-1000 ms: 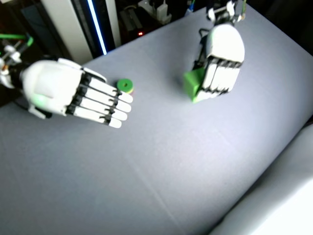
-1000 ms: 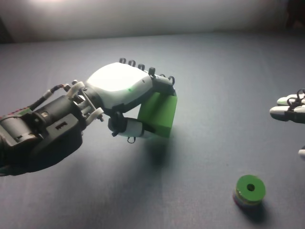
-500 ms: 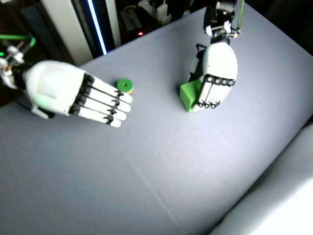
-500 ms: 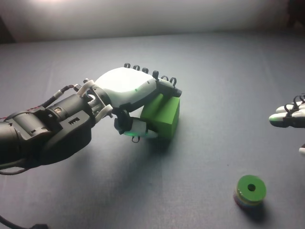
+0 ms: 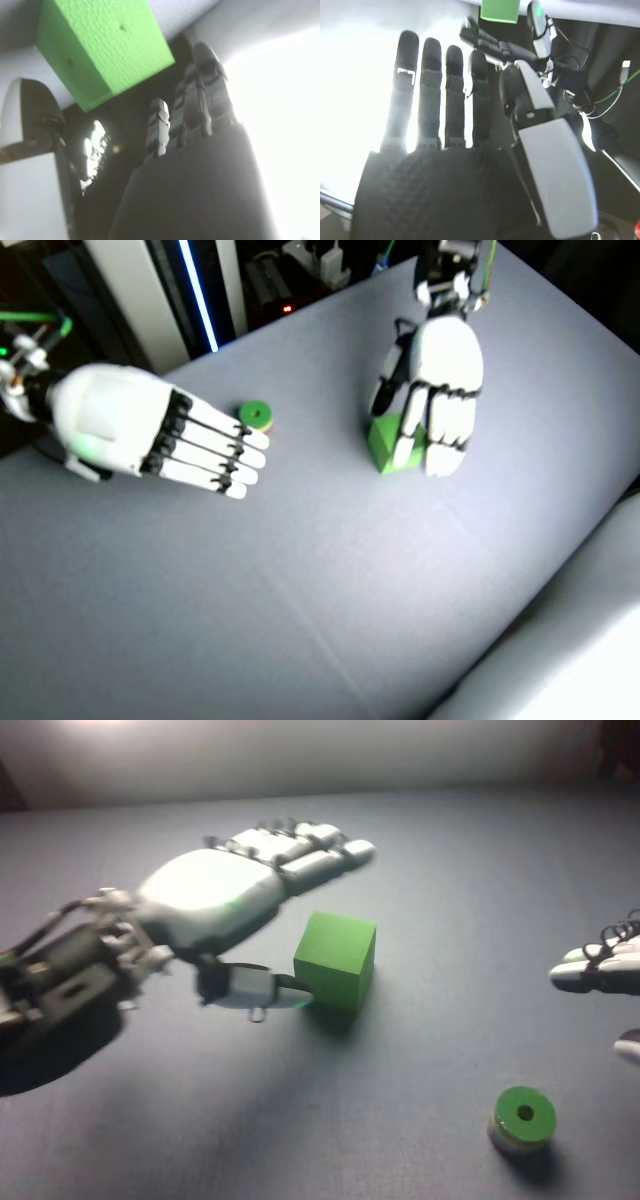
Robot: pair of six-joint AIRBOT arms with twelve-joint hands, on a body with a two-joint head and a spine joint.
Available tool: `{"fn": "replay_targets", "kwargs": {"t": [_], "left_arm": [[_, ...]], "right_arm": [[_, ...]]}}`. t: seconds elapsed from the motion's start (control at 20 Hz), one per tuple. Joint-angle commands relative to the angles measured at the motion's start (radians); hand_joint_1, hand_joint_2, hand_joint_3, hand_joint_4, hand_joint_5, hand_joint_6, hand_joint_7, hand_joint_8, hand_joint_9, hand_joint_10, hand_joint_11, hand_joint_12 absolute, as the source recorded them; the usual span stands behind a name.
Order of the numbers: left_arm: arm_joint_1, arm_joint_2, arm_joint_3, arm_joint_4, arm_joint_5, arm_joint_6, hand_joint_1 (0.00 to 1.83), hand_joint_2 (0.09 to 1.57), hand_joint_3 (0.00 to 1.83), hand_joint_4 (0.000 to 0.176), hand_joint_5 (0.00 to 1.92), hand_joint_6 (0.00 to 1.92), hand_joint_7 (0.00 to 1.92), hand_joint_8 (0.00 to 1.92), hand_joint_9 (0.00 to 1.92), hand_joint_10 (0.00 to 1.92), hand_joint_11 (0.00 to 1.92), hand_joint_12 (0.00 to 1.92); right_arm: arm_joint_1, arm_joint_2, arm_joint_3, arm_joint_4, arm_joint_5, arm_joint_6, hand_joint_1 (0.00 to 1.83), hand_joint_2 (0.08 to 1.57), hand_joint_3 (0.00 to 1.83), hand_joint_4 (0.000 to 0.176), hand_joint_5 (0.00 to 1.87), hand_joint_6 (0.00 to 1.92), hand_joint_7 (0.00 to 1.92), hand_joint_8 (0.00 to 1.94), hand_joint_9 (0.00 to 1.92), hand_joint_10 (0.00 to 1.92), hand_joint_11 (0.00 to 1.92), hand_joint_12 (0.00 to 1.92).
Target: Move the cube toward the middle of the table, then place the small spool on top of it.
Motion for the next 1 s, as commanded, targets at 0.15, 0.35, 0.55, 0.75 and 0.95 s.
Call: {"fn": "replay_targets", "kwargs": {"t": [0.15,0.35,0.55,0.75,0.95], "left_arm": [[0.095,0.122,-0.111,0.002,-0.338,-0.013,0.81,0.98,0.0,0.176,0.04,0.0,0.0,0.0,0.0,0.0,0.0,0.2],[0.244,0.254,-0.225,-0.052,-0.513,0.018,0.79,0.94,0.0,0.169,0.1,0.01,0.03,0.01,0.03,0.01,0.14,0.06],[0.344,0.326,-0.289,-0.072,-0.573,0.03,0.84,0.95,0.0,0.121,0.12,0.01,0.03,0.01,0.0,0.0,0.06,0.04],[0.455,0.381,-0.343,-0.129,-0.627,0.052,0.81,0.93,0.0,0.13,0.15,0.01,0.02,0.0,0.02,0.01,0.08,0.06],[0.533,0.394,-0.366,-0.178,-0.689,0.052,0.83,0.96,0.0,0.165,0.1,0.0,0.0,0.0,0.0,0.0,0.01,0.04]], "right_arm": [[0.035,0.038,-0.021,-0.078,0.084,0.012,0.62,1.24,0.0,0.0,0.5,0.0,0.51,0.0,0.49,0.0,0.27,0.55],[0.135,0.049,-0.017,-0.241,-0.1,0.029,0.54,1.18,0.0,0.061,0.37,0.0,0.38,0.0,0.46,0.0,0.2,0.84],[0.203,0.046,-0.01,-0.387,-0.238,0.071,0.66,1.1,0.0,0.091,0.33,0.0,0.35,0.0,0.53,0.02,0.32,0.83],[0.276,0.022,-0.002,-0.515,-0.355,0.08,0.75,1.07,0.0,0.065,0.36,0.0,0.35,0.0,0.56,0.01,0.35,0.76],[0.311,-0.028,0.021,-0.572,-0.433,0.082,0.84,1.04,0.0,0.052,0.4,0.01,0.39,0.01,0.57,0.0,0.34,0.75]]}}
